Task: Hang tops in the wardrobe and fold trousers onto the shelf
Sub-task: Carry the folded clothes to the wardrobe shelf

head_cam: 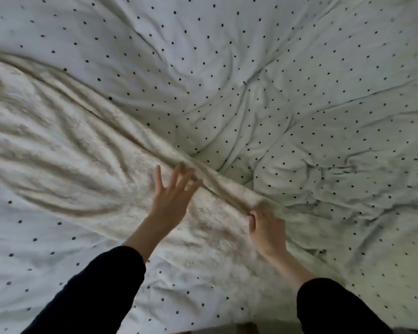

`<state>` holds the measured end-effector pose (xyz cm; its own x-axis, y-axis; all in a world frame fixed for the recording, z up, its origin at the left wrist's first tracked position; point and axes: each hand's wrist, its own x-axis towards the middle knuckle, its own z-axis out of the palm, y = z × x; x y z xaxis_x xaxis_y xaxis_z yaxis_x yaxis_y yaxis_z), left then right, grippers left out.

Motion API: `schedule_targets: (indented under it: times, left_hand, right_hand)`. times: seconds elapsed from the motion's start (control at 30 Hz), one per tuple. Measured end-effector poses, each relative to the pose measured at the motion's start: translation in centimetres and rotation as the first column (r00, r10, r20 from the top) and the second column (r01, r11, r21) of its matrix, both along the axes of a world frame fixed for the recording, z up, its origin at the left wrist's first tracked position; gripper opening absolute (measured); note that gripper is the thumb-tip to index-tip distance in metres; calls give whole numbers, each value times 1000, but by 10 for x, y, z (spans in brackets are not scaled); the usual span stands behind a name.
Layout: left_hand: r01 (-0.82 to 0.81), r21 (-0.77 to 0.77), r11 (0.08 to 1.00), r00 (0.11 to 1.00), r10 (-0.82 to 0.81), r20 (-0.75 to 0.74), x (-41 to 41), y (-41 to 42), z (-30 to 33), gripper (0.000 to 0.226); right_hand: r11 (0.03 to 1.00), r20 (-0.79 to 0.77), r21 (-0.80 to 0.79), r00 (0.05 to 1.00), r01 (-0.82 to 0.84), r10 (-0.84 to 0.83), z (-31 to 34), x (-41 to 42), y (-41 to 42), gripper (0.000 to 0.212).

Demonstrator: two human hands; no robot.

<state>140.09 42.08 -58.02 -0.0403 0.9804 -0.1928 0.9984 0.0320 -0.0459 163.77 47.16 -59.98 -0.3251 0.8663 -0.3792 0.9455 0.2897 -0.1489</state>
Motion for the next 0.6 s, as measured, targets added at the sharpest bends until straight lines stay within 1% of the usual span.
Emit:
schedule_targets:
  times: [0.03, 0.07, 0.13, 0.17, 0.23, 0.27, 0.33, 0.43, 0.47, 0.57, 0.6]
  left_hand:
    - [43, -17, 999, 999, -43, -20, 0, 10, 0, 66]
    - [86, -78, 993, 996, -87, -18, 7, 20, -3, 60]
    - [203, -194, 960, 979, -204, 15, 36, 40, -9, 44]
    - [240, -250, 938, 971, -233, 58, 46, 42, -10, 38]
    - [277, -344, 897, 959, -237, 154, 79, 51, -12, 35]
    - [283, -368, 886, 955, -224, 195, 93, 54, -12, 35]
    - [288, -406, 867, 949, -201, 244, 115, 63, -7, 29]
    - [242, -358, 902, 949, -143, 281, 128, 72, -2, 26]
    - [250, -355, 901, 943, -145, 298, 132, 73, 0, 25]
    - [340, -392, 855, 919, -215, 329, 150, 78, 9, 31]
    - [370, -410, 834, 912, -243, 330, 161, 80, 9, 32]
  right_hand:
    - [999, -33, 24, 999, -29, 30, 1, 5, -2, 42]
    - [997, -50, 59, 998, -45, 48, -1, 17, -2, 42]
    - [998, -12, 13, 998, -64, 64, 2, 45, 0, 38]
    - [996, 18, -51, 997, -78, 79, 6, 51, 2, 34]
    - [979, 39, -198, 997, -53, 61, 11, 77, 10, 26]
    - [975, 51, -223, 998, -24, 36, 10, 91, 13, 22]
    - [951, 56, -308, 998, 37, -21, 18, 115, 23, 21]
    - [976, -35, -211, 998, 42, -51, 27, 134, 29, 22]
    - [979, -78, -199, 995, 44, -61, 30, 138, 32, 22]
    - [982, -243, -177, 963, 71, -114, 29, 144, 33, 15]
    - [988, -252, -127, 961, 87, -117, 28, 148, 36, 9]
